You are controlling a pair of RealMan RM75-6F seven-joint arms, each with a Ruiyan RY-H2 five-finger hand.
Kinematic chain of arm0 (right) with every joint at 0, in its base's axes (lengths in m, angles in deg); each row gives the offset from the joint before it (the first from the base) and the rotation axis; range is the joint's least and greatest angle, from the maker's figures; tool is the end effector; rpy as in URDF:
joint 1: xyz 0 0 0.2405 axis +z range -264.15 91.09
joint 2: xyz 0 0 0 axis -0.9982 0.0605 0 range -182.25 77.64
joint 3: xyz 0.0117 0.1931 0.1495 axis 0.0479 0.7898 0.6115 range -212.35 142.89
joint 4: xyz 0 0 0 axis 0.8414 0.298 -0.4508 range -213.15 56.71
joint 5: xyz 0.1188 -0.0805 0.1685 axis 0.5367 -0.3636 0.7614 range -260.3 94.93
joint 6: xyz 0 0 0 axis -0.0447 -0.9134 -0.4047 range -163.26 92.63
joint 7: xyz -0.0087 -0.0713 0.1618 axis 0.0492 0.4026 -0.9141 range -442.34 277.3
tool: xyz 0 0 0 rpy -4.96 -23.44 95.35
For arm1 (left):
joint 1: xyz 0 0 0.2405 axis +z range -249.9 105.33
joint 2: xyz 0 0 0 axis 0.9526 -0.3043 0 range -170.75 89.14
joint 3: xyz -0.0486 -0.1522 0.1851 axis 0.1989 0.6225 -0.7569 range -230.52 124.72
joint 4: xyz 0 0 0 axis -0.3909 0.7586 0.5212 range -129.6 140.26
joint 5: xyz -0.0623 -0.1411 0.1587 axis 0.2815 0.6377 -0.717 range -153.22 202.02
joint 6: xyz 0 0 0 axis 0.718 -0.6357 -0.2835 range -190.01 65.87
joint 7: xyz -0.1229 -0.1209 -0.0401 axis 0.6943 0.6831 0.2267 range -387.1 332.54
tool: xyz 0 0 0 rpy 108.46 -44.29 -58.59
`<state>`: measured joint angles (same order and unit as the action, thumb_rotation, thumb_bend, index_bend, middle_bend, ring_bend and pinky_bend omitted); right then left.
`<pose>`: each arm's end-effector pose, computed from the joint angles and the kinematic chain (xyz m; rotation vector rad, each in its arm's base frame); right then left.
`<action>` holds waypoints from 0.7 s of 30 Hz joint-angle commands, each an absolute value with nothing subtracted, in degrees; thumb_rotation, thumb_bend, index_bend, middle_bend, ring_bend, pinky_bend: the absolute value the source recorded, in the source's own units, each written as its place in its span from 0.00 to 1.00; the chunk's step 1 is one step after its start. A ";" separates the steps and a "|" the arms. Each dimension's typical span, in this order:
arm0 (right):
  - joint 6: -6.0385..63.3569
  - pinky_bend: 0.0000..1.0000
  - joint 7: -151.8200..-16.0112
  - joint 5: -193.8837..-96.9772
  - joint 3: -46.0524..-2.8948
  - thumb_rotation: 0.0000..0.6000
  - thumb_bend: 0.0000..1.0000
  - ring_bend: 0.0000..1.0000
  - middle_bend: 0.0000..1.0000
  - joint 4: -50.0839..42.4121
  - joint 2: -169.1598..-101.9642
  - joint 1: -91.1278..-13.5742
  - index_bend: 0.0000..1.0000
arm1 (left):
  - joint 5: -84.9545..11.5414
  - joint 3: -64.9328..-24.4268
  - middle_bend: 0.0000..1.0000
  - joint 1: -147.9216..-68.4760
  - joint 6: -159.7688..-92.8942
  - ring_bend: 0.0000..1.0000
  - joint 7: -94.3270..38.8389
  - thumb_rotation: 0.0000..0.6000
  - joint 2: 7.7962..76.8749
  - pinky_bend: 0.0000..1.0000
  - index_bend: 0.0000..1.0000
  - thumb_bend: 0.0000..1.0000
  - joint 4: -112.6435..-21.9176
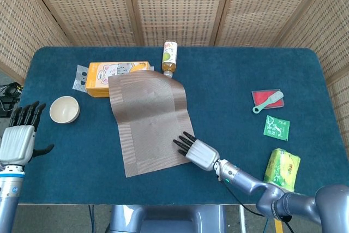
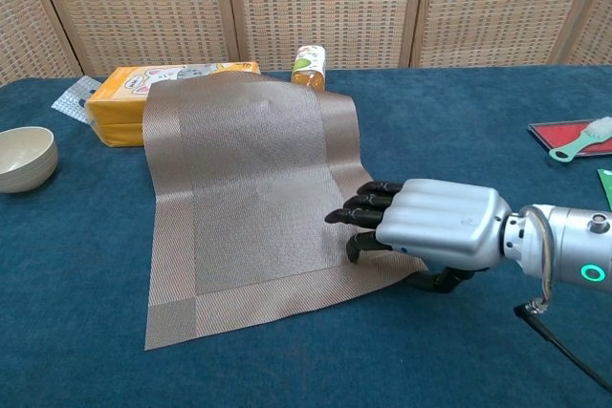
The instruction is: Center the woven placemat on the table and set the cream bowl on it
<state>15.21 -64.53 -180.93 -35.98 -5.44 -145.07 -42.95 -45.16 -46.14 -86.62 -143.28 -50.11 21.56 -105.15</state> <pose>-0.1351 -0.3054 -0.1024 2.4206 -0.2835 0.7991 -0.2414 0.2606 0.1338 -1.3732 -0.8947 -0.7952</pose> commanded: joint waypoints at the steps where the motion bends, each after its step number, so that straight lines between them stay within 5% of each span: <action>1: 16.17 0.00 -65.29 -181.33 -36.23 1.00 0.67 0.00 0.00 -6.00 -145.26 -42.99 0.45 | -45.32 -46.20 0.00 -86.59 -143.28 0.00 -50.13 1.00 21.57 0.00 0.00 0.00 -105.21; 8: 18.58 0.00 -66.63 -181.89 -36.66 1.00 0.76 0.00 0.00 -6.38 -145.38 -43.34 0.64 | -45.54 -46.36 0.00 -86.49 -143.13 0.00 -49.92 1.00 21.45 0.00 0.00 0.00 -105.29; 21: 32.07 0.00 -65.16 -196.82 -46.84 1.00 0.75 0.00 0.01 -1.99 -132.43 -45.91 0.67 | -45.85 -46.89 0.00 -86.65 -142.11 0.00 -50.33 1.00 21.13 0.00 0.00 0.00 -105.47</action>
